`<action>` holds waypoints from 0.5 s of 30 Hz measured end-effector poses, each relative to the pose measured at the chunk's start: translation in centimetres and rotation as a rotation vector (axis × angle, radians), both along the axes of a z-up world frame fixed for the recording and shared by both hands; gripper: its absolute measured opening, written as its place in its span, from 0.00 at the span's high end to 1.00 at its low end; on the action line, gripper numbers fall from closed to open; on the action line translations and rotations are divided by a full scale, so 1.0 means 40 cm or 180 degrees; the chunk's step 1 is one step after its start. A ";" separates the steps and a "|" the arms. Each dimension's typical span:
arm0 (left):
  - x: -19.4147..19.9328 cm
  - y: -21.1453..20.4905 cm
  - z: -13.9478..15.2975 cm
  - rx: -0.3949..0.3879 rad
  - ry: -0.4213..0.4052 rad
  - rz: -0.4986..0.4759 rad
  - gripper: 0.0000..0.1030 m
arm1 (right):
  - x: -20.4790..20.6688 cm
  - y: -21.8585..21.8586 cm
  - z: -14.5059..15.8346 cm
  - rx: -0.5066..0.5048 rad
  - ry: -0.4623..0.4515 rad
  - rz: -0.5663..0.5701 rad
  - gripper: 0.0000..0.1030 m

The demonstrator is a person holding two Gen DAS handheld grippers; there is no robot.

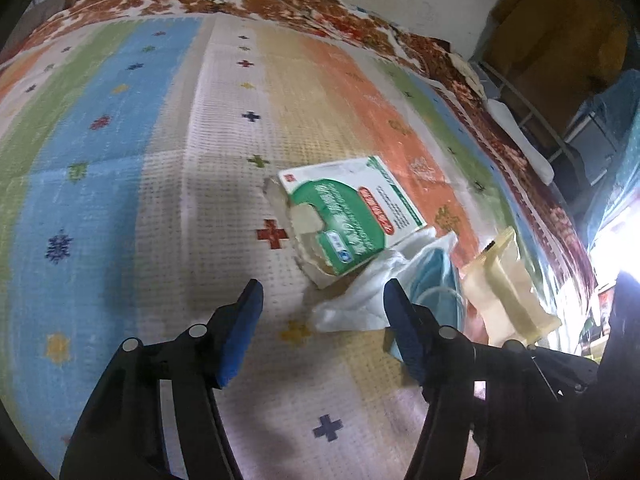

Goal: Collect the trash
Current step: 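Grasp the white tissue with the left tool while the right tool grasps the blue mask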

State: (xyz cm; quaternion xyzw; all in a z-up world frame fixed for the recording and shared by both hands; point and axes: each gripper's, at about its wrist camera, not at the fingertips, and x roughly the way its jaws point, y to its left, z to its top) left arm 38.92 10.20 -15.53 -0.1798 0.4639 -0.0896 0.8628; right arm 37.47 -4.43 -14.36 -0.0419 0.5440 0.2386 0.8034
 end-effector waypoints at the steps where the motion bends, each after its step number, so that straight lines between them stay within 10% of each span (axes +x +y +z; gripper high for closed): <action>1: 0.000 -0.007 -0.004 0.0024 -0.0010 -0.0013 0.45 | -0.001 -0.003 -0.003 -0.0002 0.0009 -0.0004 0.84; 6: 0.000 -0.038 -0.010 -0.0019 0.0015 -0.0169 0.94 | -0.012 -0.014 -0.001 -0.0058 0.0005 0.0056 0.97; 15: -0.060 -0.038 0.069 0.0305 0.0045 -0.0091 0.98 | -0.050 -0.046 0.087 -0.0221 -0.0113 0.0150 0.99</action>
